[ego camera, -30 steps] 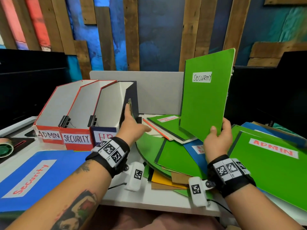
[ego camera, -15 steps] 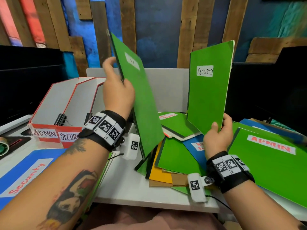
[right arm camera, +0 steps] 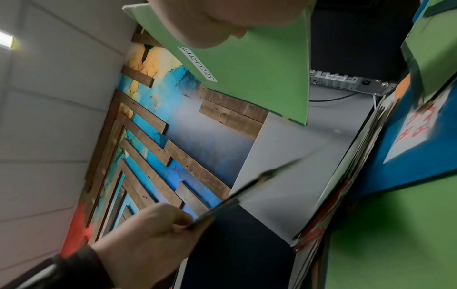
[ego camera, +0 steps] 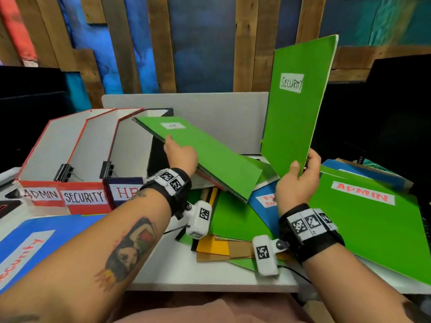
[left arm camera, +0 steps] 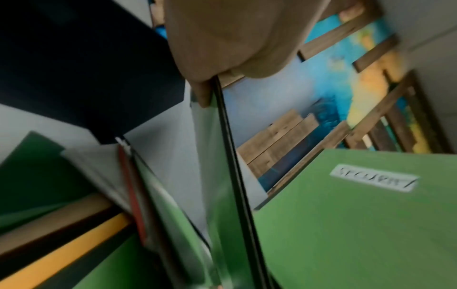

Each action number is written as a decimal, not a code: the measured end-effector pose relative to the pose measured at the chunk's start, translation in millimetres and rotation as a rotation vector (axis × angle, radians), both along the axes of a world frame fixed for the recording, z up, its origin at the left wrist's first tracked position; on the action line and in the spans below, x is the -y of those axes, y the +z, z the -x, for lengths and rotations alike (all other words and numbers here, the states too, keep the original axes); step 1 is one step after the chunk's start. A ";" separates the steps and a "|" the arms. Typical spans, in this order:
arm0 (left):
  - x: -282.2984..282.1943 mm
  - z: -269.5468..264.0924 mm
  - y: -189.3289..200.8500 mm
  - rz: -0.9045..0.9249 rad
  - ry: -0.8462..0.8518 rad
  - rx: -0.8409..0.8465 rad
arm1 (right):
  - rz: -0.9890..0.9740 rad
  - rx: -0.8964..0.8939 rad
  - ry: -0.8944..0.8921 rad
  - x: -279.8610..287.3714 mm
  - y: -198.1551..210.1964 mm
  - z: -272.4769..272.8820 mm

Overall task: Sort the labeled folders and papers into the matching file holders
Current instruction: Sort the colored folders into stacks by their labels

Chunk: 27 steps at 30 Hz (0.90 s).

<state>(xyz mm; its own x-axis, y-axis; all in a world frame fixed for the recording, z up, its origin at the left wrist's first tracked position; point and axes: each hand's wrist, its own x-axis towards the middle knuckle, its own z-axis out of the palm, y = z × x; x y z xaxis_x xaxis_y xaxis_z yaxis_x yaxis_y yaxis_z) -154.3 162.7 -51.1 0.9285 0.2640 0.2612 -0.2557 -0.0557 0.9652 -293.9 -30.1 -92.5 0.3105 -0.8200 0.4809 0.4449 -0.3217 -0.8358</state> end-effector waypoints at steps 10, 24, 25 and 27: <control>38.9 -19.1 -24.7 -0.259 -0.321 -0.435 | -0.023 -0.039 0.135 -4.1 -5.3 -10.2; -14.8 59.7 52.3 -0.395 -0.004 0.550 | 0.154 0.003 0.370 -51.3 2.4 2.4; -19.8 67.9 59.7 -0.427 0.016 0.594 | 0.172 0.020 0.400 -58.4 6.0 5.1; -28.9 85.2 73.2 -0.489 0.061 0.663 | 0.205 0.066 0.483 -69.8 14.7 11.6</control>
<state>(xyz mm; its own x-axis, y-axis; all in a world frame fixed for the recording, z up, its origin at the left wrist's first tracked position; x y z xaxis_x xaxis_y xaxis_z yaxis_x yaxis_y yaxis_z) -239.5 191.5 22.0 0.5288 0.0237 0.8484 -0.7467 -0.4623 0.4782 -305.5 39.7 -77.8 0.5929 -0.4782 0.6479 0.6325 -0.2214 -0.7422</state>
